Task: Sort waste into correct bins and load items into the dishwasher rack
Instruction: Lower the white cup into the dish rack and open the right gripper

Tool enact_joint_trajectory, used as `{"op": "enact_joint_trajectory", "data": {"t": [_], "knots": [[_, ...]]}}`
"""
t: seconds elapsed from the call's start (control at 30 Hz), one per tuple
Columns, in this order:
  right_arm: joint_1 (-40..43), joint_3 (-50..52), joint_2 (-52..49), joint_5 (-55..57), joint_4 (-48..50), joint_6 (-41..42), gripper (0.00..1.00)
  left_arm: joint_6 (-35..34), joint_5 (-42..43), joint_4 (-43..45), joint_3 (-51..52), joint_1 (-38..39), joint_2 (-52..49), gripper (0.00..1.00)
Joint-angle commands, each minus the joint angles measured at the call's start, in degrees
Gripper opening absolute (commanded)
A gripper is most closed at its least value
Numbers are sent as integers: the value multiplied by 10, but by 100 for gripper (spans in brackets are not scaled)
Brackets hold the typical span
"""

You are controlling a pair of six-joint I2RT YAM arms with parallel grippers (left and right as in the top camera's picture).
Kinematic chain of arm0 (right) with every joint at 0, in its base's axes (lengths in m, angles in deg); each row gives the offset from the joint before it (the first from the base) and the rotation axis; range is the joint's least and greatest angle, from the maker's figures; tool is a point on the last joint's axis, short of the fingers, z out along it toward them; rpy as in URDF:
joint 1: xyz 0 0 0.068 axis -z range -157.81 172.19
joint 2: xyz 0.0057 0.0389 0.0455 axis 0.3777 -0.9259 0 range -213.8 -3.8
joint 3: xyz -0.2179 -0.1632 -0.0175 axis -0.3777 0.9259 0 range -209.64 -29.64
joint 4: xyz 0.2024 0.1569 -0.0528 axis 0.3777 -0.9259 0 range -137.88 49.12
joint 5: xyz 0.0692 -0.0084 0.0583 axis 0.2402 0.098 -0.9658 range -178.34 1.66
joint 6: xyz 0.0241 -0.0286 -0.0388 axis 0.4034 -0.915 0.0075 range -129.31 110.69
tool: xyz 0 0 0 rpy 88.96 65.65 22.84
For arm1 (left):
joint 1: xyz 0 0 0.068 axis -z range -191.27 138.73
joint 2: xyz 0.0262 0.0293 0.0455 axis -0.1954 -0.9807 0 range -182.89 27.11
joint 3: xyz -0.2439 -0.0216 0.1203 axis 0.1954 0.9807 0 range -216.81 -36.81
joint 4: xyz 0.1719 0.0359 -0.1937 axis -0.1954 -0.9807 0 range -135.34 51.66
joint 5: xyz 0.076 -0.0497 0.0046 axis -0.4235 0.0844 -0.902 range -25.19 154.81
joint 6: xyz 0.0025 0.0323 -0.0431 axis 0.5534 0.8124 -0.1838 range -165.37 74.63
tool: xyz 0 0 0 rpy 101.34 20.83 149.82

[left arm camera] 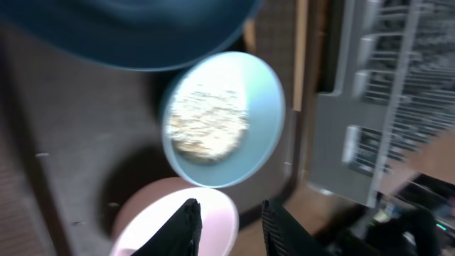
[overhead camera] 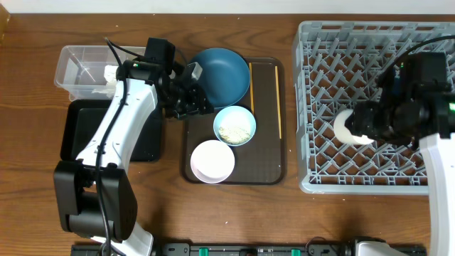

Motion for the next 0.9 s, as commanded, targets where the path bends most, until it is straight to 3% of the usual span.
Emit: {"op": "enact_joint_trajectory", "data": {"t": [0.0,0.67,0.77,0.87], "knots": [[-6,-7,-34,26,-16,11,34,3,-68,-3,-13,0,5,32],[-83,-2,-240,52,2,20,38,3,-82,-10,-13,0,5,33],[-89,-2,-250,51,9,20,48,3,-82,-10,-13,0,5,33],[-93,-3,-251,50,12,20,68,3,-82,-10,-13,0,5,33]]}}
